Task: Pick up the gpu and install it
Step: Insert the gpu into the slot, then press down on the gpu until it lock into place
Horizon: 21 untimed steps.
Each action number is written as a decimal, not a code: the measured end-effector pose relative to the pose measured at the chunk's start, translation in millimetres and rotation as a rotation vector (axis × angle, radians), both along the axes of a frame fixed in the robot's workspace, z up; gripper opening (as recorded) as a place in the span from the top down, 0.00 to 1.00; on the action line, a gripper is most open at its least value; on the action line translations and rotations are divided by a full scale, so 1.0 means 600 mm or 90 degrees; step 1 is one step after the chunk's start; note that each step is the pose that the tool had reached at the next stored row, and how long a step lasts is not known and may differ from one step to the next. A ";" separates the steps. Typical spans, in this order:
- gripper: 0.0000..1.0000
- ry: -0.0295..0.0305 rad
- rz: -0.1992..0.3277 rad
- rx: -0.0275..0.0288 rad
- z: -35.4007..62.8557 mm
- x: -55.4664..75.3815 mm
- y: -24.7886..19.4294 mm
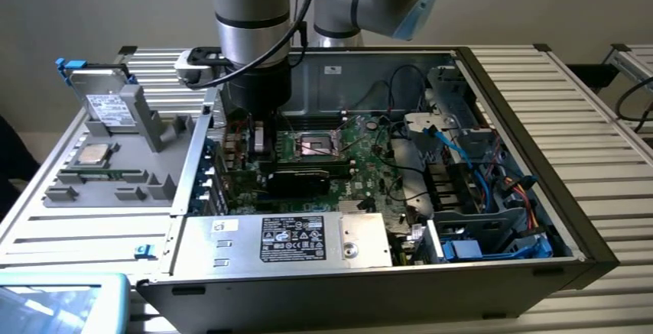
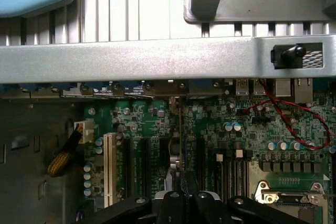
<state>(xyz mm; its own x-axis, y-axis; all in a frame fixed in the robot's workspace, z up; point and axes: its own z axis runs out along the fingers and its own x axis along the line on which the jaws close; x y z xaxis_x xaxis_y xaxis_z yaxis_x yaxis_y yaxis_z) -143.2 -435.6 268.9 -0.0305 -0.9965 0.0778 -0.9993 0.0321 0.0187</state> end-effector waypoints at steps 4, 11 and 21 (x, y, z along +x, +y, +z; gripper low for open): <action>0.88 -0.0001 0.000 0.0001 0.000 0.000 0.0001; 0.88 0.0000 0.000 0.0001 0.000 0.000 0.0001; 0.88 0.0000 0.000 -0.0019 -0.007 0.000 0.0005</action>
<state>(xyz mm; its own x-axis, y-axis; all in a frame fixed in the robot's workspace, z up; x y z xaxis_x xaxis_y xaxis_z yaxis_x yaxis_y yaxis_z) -143.2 -435.3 264.5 -0.0312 -0.9963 0.0807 -0.9993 0.0328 0.0187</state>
